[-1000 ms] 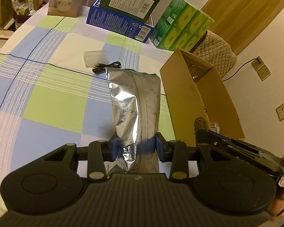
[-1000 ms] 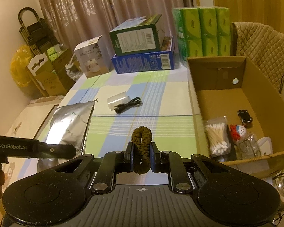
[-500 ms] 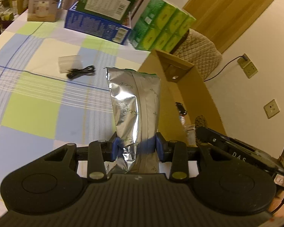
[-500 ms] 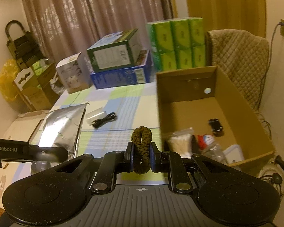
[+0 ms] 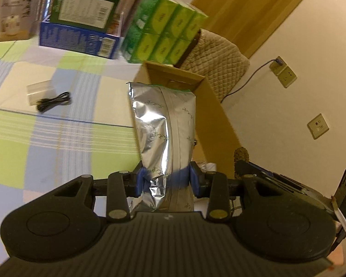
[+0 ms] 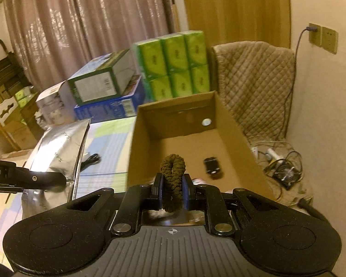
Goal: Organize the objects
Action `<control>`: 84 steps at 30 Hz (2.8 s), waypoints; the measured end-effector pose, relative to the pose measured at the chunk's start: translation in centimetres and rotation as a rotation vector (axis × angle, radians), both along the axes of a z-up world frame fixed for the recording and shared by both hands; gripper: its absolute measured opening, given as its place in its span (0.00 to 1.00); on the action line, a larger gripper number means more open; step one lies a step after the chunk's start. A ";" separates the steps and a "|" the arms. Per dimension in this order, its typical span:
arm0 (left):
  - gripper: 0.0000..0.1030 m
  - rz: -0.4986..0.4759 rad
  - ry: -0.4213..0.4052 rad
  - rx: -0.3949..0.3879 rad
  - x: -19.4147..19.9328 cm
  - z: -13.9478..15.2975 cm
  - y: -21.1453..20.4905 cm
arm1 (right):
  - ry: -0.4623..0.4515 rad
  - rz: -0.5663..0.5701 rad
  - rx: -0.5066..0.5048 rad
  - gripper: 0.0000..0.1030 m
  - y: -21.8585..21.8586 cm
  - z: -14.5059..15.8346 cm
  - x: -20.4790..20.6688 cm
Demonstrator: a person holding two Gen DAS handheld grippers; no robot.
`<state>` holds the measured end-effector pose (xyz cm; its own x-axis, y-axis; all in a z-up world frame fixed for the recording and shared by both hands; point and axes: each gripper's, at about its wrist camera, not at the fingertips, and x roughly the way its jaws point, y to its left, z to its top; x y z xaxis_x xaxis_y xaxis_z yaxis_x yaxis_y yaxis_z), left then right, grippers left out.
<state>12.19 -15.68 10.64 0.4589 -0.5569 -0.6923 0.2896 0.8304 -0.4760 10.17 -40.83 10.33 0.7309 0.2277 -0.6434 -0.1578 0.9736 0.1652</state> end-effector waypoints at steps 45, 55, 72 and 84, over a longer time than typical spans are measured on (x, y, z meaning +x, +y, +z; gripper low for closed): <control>0.37 -0.020 0.001 -0.029 5.7 -0.3 -9.6 | 0.015 -0.019 -0.066 0.13 -3.5 -0.6 4.9; 0.38 -0.011 -0.011 -0.018 4.6 -0.3 -8.0 | 0.012 -0.009 -0.057 0.13 -2.8 -0.3 4.6; 0.52 0.018 -0.042 -0.003 3.9 0.4 -6.3 | -0.027 0.014 -0.011 0.57 -1.9 0.0 5.2; 0.66 0.040 -0.037 0.001 3.3 0.3 -4.3 | -0.039 0.000 -0.026 0.57 -1.9 1.0 4.3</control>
